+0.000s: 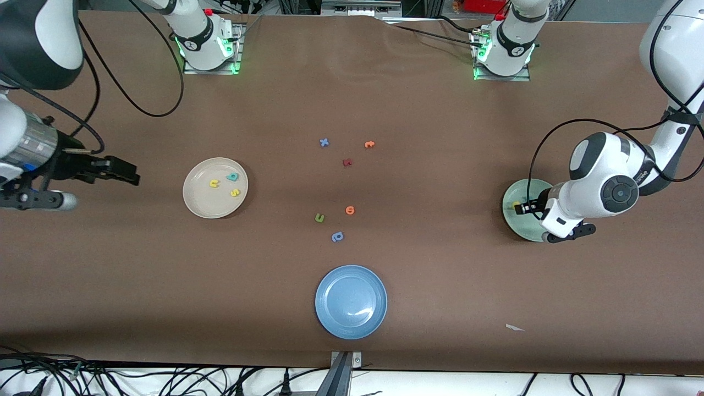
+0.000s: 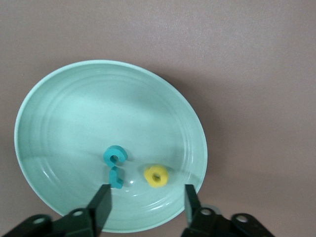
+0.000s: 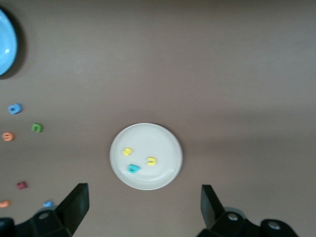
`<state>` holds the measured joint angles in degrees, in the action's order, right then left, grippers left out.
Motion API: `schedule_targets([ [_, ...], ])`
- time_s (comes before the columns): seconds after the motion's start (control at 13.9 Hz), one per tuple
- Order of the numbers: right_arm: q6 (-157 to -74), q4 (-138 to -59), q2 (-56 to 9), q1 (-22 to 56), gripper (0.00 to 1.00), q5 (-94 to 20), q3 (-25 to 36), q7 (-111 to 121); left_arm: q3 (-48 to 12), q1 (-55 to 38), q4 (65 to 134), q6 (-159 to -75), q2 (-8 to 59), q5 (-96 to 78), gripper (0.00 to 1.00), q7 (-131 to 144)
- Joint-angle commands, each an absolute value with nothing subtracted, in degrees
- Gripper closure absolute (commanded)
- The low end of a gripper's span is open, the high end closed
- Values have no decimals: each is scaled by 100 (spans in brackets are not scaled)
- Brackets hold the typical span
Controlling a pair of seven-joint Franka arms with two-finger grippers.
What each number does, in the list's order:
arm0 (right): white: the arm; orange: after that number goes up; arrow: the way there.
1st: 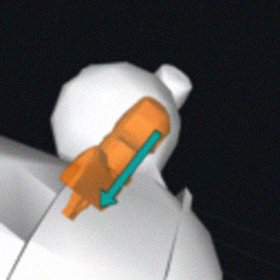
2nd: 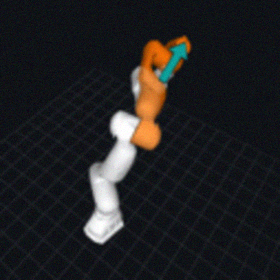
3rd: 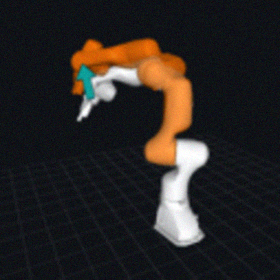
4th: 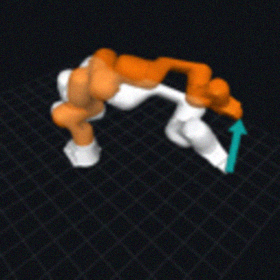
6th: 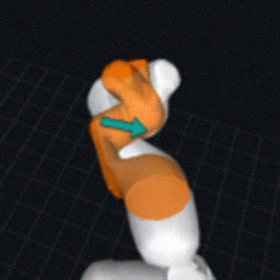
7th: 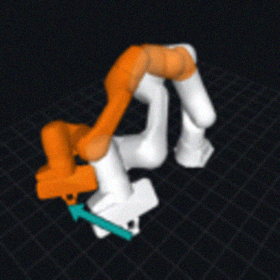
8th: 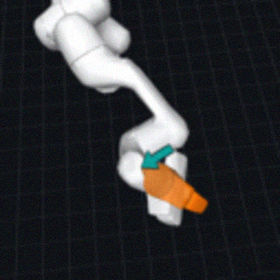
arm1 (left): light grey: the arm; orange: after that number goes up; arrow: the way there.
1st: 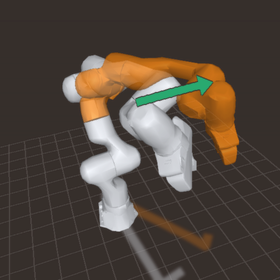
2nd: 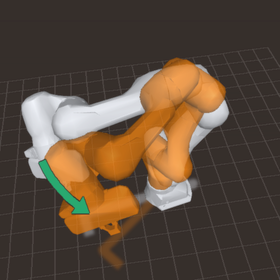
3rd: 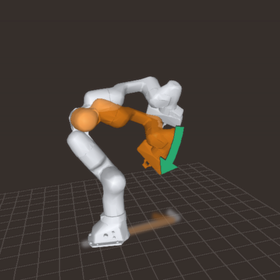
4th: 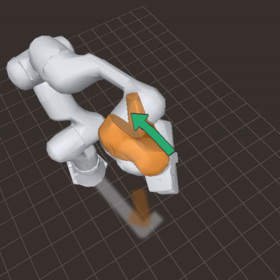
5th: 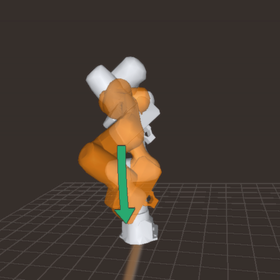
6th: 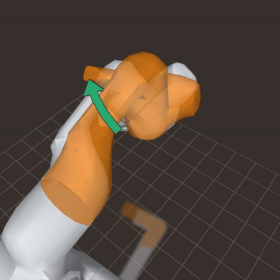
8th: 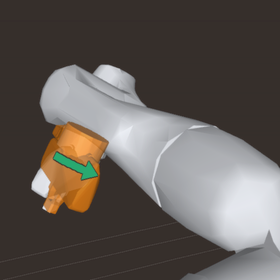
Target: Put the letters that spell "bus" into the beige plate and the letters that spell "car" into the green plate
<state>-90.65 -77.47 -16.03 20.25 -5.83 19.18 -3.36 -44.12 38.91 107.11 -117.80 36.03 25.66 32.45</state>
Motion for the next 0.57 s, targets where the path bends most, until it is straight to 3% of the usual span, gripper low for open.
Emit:
schedule_targets([
  [0.0,-9105,-8180,-1048,1733,0,103,1233,-334,-4482,3964,10539,-11725,3542,2725,0,3173],
  [0.14,-9105,-8559,-688,1032,0,211,531,-360,-4509,3964,10459,-11716,3332,2725,0,3138],
  [0.36,-9570,-9384,-55,730,0,193,317,-387,-4666,3938,9952,-11419,2989,2664,0,3024],
  [0.5,-10114,-10087,394,616,0,158,211,-387,-4895,3920,9223,-10630,2988,2654,0,2858],
])
